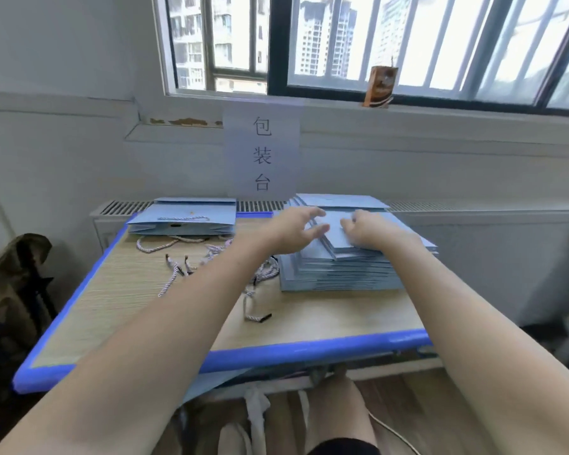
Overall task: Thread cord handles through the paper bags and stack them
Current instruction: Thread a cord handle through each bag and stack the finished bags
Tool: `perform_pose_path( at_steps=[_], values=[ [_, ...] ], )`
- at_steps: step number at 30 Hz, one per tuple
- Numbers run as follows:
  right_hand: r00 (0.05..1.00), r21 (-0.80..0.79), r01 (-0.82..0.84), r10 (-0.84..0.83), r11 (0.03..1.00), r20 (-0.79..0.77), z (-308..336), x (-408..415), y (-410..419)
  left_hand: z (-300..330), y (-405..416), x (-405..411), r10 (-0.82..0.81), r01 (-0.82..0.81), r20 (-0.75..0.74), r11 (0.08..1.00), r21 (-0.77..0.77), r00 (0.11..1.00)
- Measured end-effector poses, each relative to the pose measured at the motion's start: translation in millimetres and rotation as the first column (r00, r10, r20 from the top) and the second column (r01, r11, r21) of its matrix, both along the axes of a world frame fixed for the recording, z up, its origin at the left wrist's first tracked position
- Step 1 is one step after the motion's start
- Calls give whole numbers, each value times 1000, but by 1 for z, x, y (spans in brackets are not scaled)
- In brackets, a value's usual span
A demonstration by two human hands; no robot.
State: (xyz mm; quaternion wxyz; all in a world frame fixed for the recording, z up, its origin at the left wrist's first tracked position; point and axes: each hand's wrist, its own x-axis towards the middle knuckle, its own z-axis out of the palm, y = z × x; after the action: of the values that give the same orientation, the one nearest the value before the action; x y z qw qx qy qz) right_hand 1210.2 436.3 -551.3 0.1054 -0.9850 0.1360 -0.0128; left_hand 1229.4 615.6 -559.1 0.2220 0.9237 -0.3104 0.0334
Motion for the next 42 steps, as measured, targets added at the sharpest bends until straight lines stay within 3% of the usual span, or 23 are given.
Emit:
perform_pose_path(
  at_steps=[3, 9, 12, 14, 19, 23, 26, 30, 33, 37, 39, 42],
  values=[
    [999, 42, -51, 50, 998, 4, -4, -6, -6, -10, -9, 3, -36, 34, 27, 997, 68, 999],
    [982, 74, -84, 70, 994, 178, 4, -12, 1, -4, -11, 2, 105, -121, 104, 978, 168, 989],
    [978, 46, 24, -33, 999, 204, 4, -9, 5, 0, -6, 2, 155, -175, 104, 960, 217, 982],
    [985, -4, 105, -103, 994, 138, 4, -9, 6, 0, -1, 1, 202, -206, 40, 960, 192, 979],
    [974, 6, 207, -207, 978, 92, 0, -8, 12, 1, 6, -5, 177, -188, -122, 978, -86, 977],
    [962, 1, 250, -249, 968, 108, -1, -5, 18, -2, 12, -7, 157, -202, -169, 933, -297, 973],
    [956, 127, 238, -255, 963, 144, 3, -2, 26, -4, 23, -3, 165, -257, -225, 839, -480, 960],
    [944, 351, 173, -256, 920, 209, 10, 3, 43, 0, 49, -1, 168, -369, -339, 604, -707, 926],
    [934, 502, 49, -218, 864, 283, 13, 8, 64, 1, 80, 6, 214, -408, -348, 480, -776, 913],
    [933, 672, -229, -38, 705, 357, 13, 18, 101, -8, 133, 18, 400, -465, -290, 465, -754, 870],
    [942, 663, -304, 110, 684, 318, 8, 24, 121, -15, 156, 23, 500, -503, -242, 493, -709, 832],
    [927, 565, -371, 326, 737, 183, -8, 32, 145, -29, 182, 31, 644, -605, -120, 614, -507, 755]
  ],
)
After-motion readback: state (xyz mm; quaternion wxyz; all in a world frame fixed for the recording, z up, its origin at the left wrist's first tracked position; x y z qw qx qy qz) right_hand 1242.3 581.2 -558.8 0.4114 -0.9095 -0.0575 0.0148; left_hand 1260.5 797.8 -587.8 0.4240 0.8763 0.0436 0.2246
